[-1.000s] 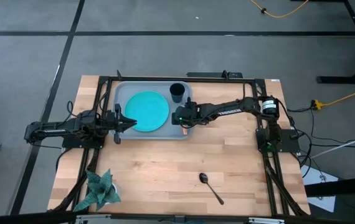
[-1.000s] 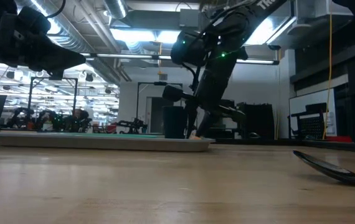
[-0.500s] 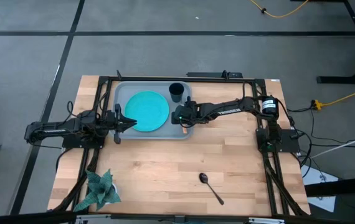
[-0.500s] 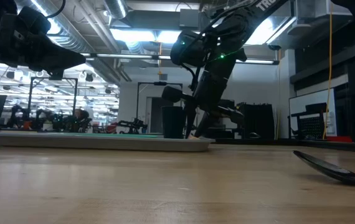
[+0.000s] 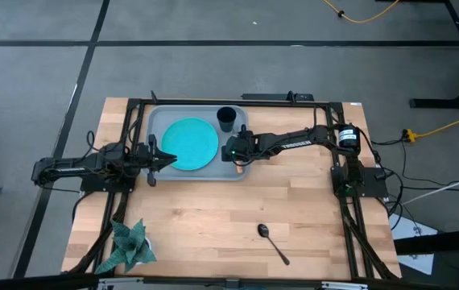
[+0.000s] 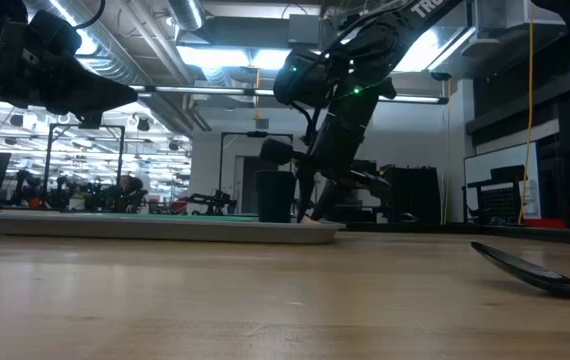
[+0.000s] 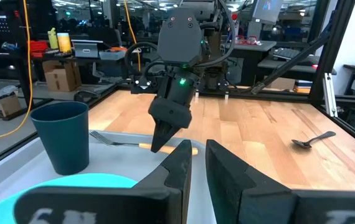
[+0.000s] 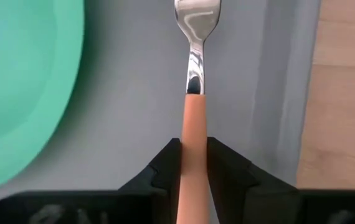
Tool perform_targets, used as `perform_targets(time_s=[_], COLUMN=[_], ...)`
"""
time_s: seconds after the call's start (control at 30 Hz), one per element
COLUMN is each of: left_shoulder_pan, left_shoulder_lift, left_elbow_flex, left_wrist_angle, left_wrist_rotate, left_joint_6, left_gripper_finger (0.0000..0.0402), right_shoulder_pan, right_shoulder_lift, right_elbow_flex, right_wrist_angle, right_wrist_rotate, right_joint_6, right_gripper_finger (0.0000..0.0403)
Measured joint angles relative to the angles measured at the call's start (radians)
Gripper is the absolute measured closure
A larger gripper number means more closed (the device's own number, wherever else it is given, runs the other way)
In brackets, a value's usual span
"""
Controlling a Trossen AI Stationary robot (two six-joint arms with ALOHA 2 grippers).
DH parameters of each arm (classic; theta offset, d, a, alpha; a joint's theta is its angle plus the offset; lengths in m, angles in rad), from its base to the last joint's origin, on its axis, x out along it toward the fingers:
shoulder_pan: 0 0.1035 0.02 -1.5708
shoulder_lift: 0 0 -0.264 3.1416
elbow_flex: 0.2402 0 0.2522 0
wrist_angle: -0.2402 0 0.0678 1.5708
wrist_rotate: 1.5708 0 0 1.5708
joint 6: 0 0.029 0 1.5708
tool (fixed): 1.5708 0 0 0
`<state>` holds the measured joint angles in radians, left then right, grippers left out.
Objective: Pick and place plate/cup/fork/spoon on tray
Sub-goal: Put the orange fork on the serving tray to the right side of the blue plate
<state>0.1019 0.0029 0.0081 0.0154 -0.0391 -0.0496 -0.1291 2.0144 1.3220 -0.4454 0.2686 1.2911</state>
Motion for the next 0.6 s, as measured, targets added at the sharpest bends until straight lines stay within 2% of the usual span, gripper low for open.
perform_targets(time_s=[0.1, 0.6], left_shoulder_pan=[0.0, 0.0], left_shoulder_lift=[0.0, 0.0], left_elbow_flex=[0.0, 0.0], left_wrist_angle=[0.0, 0.0], left_wrist_rotate=[0.0, 0.0], left_joint_6=[0.0, 0.0], left_gripper_finger=[0.036, 0.036], right_shoulder_pan=[0.0, 0.0], right_shoulder_lift=[0.0, 0.0], right_elbow_flex=[0.0, 0.0], right_wrist_angle=[0.0, 0.023], right_wrist_rotate=[0.0, 0.052], right_joint_6=[0.058, 0.115], right_gripper_finger=[0.0332, 0.0332])
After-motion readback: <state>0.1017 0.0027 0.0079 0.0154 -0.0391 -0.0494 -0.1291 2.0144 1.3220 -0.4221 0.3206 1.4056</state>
